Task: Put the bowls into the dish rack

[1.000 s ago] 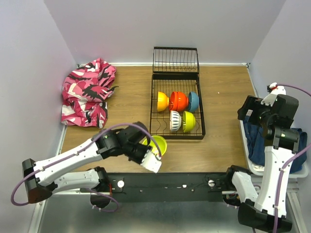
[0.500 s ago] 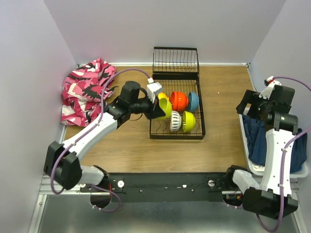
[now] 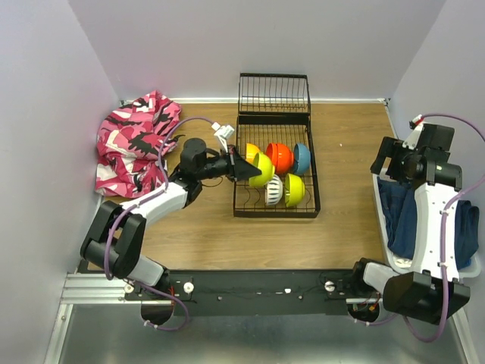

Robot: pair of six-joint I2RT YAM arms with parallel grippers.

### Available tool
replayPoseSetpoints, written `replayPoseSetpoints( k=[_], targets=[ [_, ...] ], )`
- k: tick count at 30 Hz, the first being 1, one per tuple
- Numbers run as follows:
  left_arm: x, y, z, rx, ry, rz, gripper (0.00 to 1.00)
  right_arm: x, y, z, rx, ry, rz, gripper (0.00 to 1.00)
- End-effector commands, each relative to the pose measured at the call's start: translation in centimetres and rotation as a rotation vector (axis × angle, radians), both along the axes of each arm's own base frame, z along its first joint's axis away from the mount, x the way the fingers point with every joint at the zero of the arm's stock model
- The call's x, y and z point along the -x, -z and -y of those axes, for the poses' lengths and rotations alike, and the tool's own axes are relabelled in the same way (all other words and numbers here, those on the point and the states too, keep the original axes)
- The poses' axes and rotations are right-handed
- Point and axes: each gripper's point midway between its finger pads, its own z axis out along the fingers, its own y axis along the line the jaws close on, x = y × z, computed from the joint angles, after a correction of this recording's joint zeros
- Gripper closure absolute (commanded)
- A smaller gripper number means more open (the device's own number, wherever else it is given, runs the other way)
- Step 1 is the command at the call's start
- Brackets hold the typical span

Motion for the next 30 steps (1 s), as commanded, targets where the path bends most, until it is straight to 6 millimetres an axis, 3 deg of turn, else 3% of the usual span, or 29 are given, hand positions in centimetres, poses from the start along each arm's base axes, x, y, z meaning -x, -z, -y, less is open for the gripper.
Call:
replayPoseSetpoints(
  k=[1, 7, 11, 15, 24, 30],
  targets=[
    [1.2, -1.1, -1.1, 0.138, 0.026, -0.055, 1.00, -0.2, -0.2, 1.0, 0.037, 0.022, -0.010, 0.05],
    [2.2, -1.1, -1.4, 0.258, 0.063, -0.089, 1.00, -0.1, 1.1, 1.1, 0.030, 0.021, -0.050, 0.05],
    [2.1, -3.2, -1.3, 0.311, 0.093, 0.004, 1.00, -0.3, 1.3, 1.1, 0.026, 0.022, -0.058, 0.05],
    [1.0, -3.7, -1.9, 0.335, 0.071, -0.028, 1.00, -0.3, 1.4, 1.2, 0.029, 0.025, -0.067, 0.05],
    [-0.2, -1.7, -4.3, 0.330, -0.017, -0.105, 1.00, 0.1, 2.1, 1.3, 0.030, 0.031, -0.090, 0.05],
    [-0.8, 1.3, -4.4, 0.300, -0.041, -0.171, 1.00, -0.4, 2.0, 1.4, 0.032, 0.031, -0.082, 0.05]
  ],
)
